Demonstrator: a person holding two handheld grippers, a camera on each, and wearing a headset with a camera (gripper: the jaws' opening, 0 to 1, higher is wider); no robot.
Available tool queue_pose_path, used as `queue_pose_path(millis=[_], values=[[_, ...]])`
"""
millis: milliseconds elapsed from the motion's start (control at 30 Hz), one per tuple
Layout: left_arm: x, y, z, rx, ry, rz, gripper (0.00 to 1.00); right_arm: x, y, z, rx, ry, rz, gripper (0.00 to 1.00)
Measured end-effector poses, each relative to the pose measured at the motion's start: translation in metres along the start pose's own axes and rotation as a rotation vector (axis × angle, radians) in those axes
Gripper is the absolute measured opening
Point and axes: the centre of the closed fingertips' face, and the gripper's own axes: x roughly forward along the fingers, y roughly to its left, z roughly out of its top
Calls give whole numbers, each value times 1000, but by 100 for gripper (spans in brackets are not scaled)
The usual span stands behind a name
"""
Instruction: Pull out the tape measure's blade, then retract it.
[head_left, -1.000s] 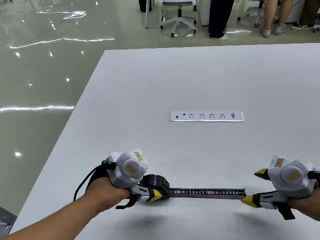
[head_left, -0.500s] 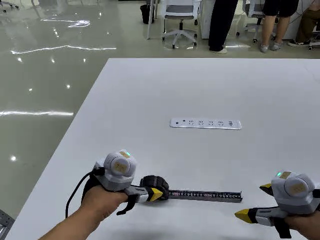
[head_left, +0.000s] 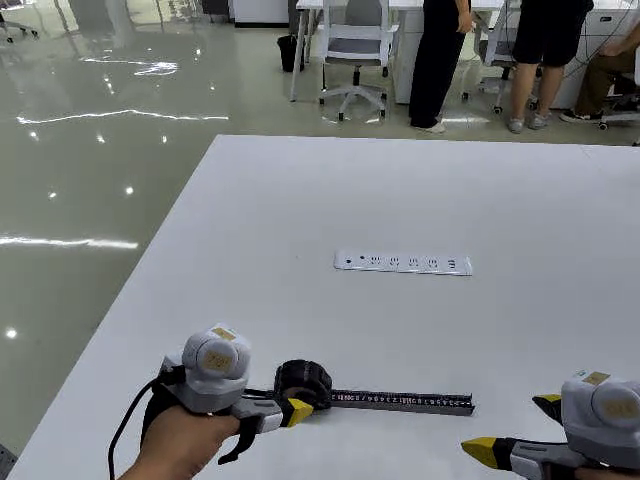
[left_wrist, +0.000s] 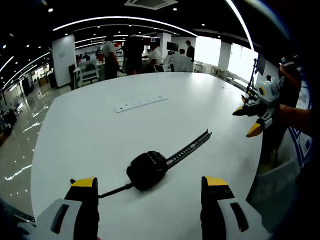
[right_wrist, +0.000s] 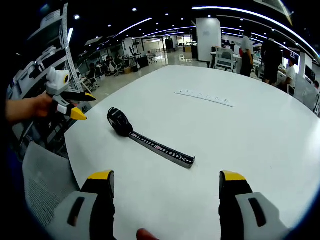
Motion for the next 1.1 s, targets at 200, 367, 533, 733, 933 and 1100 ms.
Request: queue_pose_path(millis=[200, 367, 533, 733, 933, 1100], values=[[-16, 2, -9, -42, -6, 40, 91, -13, 11, -4, 36, -16, -8, 88], [-27, 3, -17, -75, -9, 58, 93, -21, 18, -8, 55, -20, -14, 92], [-40, 4, -18, -92, -39, 67, 93, -32, 25, -8, 91, -32, -20, 99], [-53, 1, -23, -134, -52, 80, 97, -44, 31, -11, 116, -41, -26, 100], [-66, -3, -27, -159, -63, 90, 100, -56, 40, -13, 126, -46, -32, 100], [-77, 0, -25, -200, -87, 125, 100, -65, 45, -14, 122, -50, -40, 100]])
